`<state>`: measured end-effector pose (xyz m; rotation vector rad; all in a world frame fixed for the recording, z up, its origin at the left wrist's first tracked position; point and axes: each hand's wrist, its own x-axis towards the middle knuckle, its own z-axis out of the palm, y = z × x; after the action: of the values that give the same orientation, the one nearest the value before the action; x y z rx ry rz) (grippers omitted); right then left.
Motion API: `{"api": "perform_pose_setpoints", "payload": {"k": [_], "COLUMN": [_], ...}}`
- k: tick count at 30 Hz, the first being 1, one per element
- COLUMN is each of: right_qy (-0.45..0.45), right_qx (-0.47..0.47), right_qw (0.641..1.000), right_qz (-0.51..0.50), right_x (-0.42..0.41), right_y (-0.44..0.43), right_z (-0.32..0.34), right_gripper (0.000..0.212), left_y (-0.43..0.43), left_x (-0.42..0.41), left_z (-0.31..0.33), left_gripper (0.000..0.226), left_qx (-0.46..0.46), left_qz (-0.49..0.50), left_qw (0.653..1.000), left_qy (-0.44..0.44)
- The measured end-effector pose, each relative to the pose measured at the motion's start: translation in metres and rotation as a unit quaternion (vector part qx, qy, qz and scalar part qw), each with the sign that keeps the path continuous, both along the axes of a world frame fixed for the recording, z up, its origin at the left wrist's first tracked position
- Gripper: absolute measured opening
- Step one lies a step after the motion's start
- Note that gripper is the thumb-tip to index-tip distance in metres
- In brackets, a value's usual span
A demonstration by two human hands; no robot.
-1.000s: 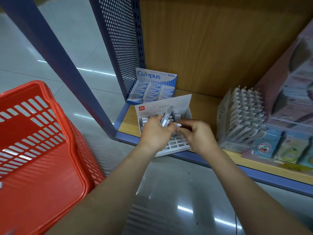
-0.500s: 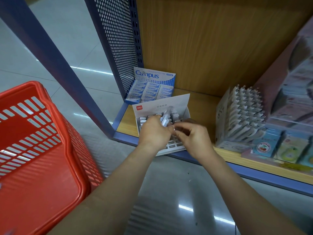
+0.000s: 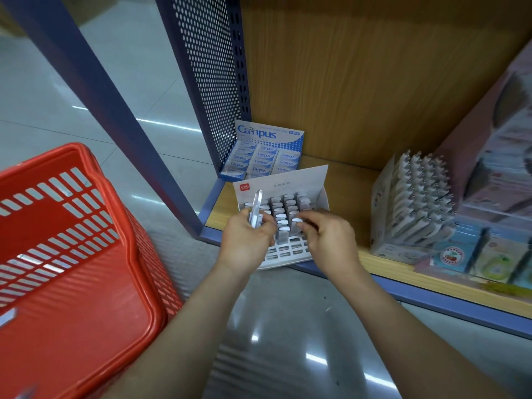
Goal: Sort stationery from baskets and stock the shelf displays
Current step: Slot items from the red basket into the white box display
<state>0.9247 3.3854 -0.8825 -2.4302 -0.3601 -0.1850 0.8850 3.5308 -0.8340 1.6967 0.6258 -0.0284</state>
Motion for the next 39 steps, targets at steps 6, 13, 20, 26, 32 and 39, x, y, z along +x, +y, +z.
{"api": "perform_pose_setpoints", "payload": {"k": [6,13,20,26,32,39], "right_qy": [0.087,0.268,0.329,0.355,0.353,0.372], "right_qx": [0.128,0.357,0.374,0.542,0.651,0.61], "right_qw": [0.986,0.886,0.867,0.756,0.666,0.698], "right_qz": [-0.061,-0.123,0.009,-0.088,-0.094,-0.054], "right_x": [-0.001,-0.005,-0.025,-0.026,-0.029,-0.036], "right_y": [0.008,0.001,-0.003,-0.011,-0.02,-0.017], "right_z": [-0.01,0.01,0.068,0.079,0.069,0.067], "right_gripper": [0.013,0.011,0.021,0.008,0.012,0.013], "left_y": [-0.004,-0.01,-0.017,-0.009,-0.001,-0.005], "left_x": [-0.003,-0.002,-0.018,-0.025,-0.038,-0.038], "left_z": [0.0,0.01,0.006,0.021,0.029,0.033], "left_gripper": [0.011,0.019,0.032,0.031,0.016,0.002], "left_qx": [0.006,-0.121,0.277,0.042,-0.153,-0.206], "left_qz": [-0.023,-0.028,-0.205,-0.219,-0.123,-0.05], "left_qw": [1.0,0.992,0.939,0.974,0.98,0.973], "left_qy": [0.007,0.012,-0.018,-0.037,-0.024,-0.087]}}
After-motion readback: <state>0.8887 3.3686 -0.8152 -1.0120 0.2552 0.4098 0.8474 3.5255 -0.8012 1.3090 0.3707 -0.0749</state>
